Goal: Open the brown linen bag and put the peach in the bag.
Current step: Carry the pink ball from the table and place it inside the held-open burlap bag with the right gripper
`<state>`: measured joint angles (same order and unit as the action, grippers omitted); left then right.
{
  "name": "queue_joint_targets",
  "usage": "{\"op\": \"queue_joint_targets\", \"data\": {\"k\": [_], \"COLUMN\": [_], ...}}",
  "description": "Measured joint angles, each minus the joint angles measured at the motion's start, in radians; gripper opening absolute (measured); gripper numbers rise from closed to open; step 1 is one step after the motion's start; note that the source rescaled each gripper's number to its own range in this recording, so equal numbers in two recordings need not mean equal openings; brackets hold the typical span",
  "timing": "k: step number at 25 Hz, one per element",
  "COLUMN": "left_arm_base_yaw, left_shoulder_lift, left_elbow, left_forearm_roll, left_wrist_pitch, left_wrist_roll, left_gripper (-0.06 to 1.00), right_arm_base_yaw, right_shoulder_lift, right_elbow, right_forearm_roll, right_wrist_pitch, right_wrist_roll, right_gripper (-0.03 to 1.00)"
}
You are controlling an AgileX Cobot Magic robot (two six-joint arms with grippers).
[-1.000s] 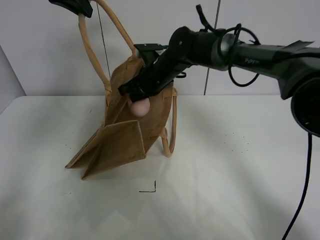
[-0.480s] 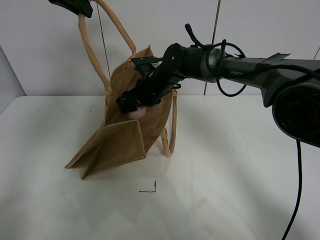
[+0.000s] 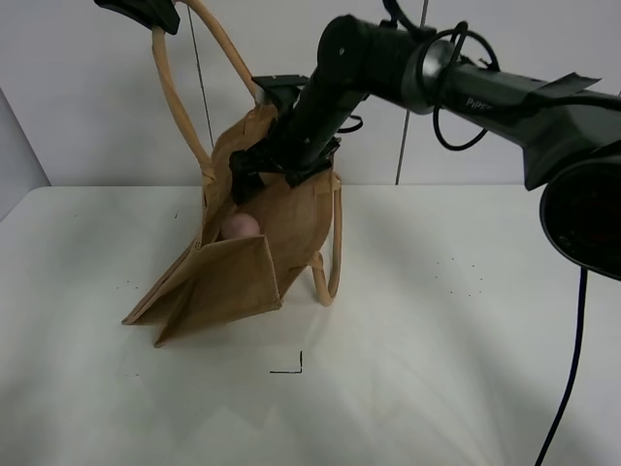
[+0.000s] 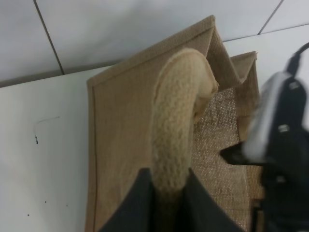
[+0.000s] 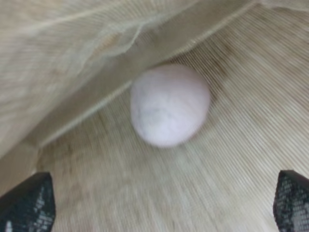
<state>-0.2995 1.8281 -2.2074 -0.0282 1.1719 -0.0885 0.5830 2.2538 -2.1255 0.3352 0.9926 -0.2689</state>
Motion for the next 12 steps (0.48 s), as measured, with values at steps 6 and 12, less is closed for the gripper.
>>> {"op": "queue_joint_targets", "data": {"k": [6,12], "left_arm_base_yaw": [0.000,0.000], "left_shoulder_lift": [0.000,0.000], "left_elbow": [0.000,0.000], "left_forearm_roll": [0.000,0.000], "left_wrist_pitch": [0.000,0.000], "left_wrist_roll": [0.000,0.000], "left_gripper": [0.00,0.00], "right_arm_base_yaw": [-0.026,-0.089], "right_shoulder_lift": [-0.071,-0.073], "right_elbow": [-0.037,-0.037], "right_forearm_roll": [-0.169,-0.261], "right_wrist_pitch": [0.192,0.221], "right_wrist_roll": [0.150,0.224], "right_gripper": [1.00,1.00]}}
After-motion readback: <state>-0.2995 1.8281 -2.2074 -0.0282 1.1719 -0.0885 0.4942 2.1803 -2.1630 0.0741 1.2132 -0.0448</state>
